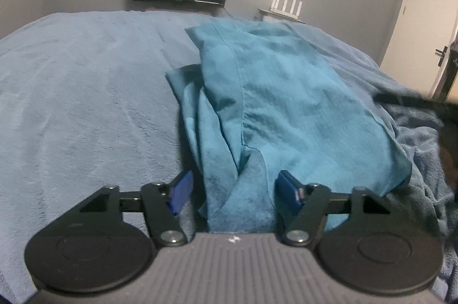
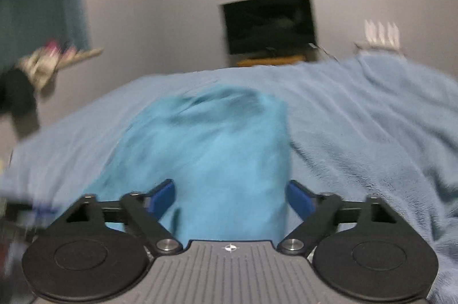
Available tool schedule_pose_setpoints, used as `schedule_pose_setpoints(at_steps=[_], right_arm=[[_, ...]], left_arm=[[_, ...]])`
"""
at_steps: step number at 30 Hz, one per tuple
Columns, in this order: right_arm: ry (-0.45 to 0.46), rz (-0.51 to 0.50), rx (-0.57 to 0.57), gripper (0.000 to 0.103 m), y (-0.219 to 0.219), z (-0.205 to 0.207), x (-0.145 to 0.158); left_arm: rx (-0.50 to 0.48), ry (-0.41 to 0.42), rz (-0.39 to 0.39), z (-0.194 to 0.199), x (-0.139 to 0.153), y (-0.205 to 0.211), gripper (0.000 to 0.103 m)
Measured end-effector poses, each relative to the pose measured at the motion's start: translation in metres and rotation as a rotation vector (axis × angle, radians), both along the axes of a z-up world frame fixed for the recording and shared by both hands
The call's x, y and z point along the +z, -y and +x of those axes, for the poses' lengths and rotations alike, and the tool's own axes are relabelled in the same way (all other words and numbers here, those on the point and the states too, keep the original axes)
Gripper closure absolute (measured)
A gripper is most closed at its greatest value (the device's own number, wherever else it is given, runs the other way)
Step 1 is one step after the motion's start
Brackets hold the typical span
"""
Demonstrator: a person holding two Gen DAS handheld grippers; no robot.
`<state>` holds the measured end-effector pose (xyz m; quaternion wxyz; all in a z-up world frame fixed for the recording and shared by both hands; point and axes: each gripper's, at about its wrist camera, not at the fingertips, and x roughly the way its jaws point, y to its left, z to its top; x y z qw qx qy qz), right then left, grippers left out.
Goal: Fold large clothes
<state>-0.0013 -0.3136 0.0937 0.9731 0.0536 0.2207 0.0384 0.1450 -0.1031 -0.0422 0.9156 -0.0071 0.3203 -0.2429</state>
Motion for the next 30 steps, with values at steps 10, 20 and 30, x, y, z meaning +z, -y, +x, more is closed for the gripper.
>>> schedule_pose_setpoints(at_steps=[10,20,30], right_arm=[[-0.140,-0.238,-0.052,0.044,-0.053,-0.040,-0.056],[-0.131,0.069,-0.146,0.016,-0.027,-0.065,-0.058],[-0.186,0.057,-0.129,0.007,-0.057,-0.115,-0.053]], left_arm=[[-0.005,-0.049,0.049,0.001,-0.022,0.008,0.048],[0.090,0.067,0.093,-0.036,-0.014,0.004,0.024],[0.089,0.052,0.147,-0.091,-0.010,0.012,0.016]])
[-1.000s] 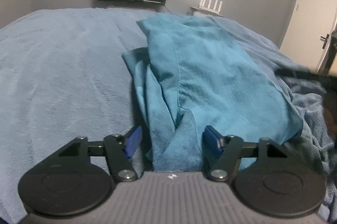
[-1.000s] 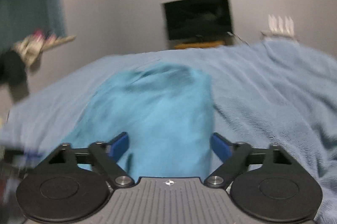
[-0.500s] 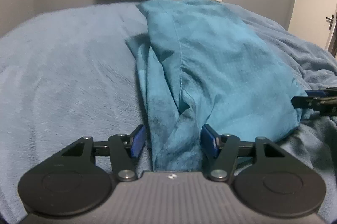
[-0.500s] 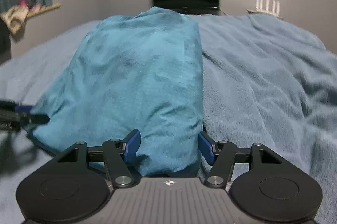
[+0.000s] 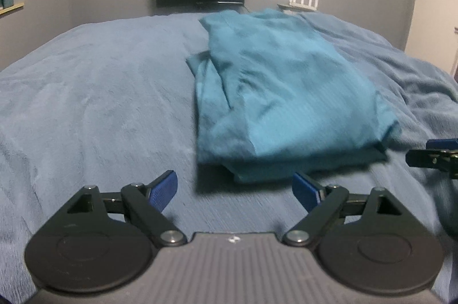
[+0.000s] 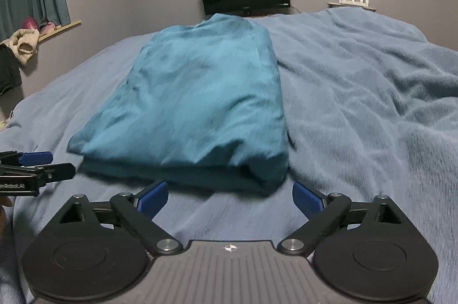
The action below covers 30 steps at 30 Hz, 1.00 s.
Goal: Fold large clothes
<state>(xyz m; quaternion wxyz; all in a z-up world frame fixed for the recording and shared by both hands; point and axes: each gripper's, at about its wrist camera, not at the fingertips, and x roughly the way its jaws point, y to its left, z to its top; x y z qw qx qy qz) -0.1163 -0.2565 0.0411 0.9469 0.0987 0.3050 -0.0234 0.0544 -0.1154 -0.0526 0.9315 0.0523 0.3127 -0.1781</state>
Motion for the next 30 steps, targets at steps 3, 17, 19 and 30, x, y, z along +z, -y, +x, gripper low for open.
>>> schedule_pose_setpoints(at_steps=[3,17,19,30], right_arm=[[-0.001,-0.024,0.021,0.006,-0.007,-0.004,-0.002],[-0.069,-0.023,-0.009,0.006,-0.001,0.011,-0.021],[-0.094,-0.033,-0.014,0.006,-0.001,0.015,-0.026],[-0.219,-0.096,-0.012,0.000,-0.008,0.031,-0.051]], left_arm=[[-0.023,0.006,0.044,-0.007,-0.003,0.008,0.016],[-0.034,-0.072,0.050,0.006,-0.030,0.010,0.016],[-0.027,-0.098,0.048,0.012,-0.038,0.010,0.014],[-0.038,-0.099,0.139,0.016,-0.057,0.023,0.000]])
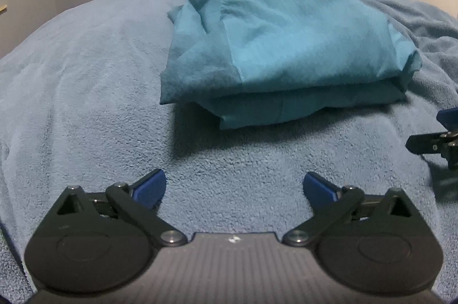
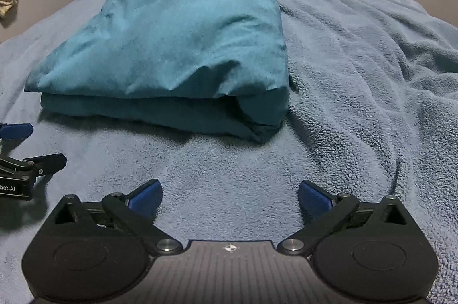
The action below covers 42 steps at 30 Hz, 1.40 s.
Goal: Fold large clothes
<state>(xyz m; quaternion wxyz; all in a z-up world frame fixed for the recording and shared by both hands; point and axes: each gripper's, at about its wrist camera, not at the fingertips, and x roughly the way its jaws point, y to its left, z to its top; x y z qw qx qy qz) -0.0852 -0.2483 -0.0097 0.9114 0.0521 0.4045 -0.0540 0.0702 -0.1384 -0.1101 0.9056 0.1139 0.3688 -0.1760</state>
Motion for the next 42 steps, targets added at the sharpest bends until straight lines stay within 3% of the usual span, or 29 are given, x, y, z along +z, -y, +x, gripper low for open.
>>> schedule_pose_setpoints(at_steps=[42], right_arm=[[-0.006,-0.002,-0.004,0.000,-0.0031,-0.0017,0.0009]], left_arm=[[-0.001,-0.001,-0.002,0.0001,-0.0005,0.0003,0.000]])
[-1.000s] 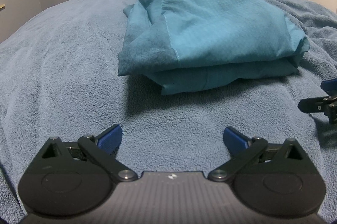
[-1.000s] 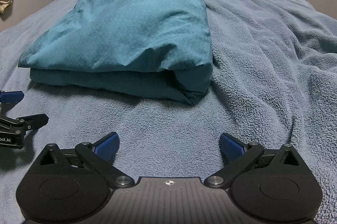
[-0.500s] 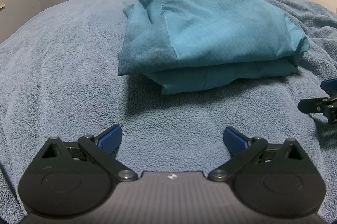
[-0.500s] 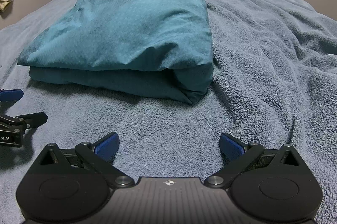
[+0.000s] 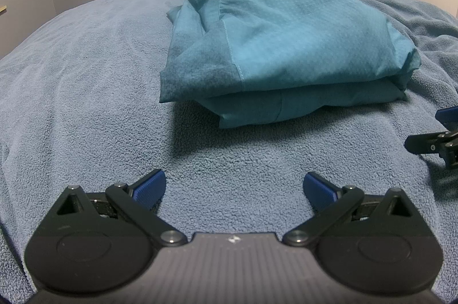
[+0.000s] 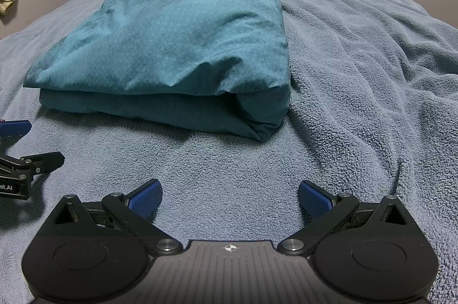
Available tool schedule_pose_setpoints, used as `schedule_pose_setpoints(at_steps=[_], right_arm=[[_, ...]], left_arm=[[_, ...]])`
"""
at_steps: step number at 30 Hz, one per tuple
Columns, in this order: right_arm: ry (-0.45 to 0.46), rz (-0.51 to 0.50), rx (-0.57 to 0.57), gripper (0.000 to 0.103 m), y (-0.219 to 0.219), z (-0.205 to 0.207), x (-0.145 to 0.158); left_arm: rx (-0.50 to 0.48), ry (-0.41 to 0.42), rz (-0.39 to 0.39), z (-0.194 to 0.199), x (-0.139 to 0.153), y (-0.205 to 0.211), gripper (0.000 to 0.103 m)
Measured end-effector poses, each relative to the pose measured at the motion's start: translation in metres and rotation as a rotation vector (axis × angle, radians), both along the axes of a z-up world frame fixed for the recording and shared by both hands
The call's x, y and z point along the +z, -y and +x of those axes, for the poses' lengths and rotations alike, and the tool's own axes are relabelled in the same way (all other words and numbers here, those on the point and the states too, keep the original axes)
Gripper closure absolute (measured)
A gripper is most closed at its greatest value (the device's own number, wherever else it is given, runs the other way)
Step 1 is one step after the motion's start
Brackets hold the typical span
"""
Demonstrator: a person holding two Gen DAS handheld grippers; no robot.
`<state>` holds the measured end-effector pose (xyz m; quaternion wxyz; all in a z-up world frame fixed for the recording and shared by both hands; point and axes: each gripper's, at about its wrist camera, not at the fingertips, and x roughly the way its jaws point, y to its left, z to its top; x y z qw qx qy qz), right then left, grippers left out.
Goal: Fold large clothes
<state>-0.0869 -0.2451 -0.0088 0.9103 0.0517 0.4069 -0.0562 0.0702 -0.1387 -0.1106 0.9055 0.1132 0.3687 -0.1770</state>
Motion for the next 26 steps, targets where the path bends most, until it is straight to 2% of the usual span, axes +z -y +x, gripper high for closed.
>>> schedule_pose_setpoints(at_steps=[26], right_arm=[[-0.006,-0.002,0.002,0.000,-0.0001,0.0001,0.0002]], left_arm=[[0.002,-0.006,-0.007,0.0008,-0.0034,-0.0024,0.000]])
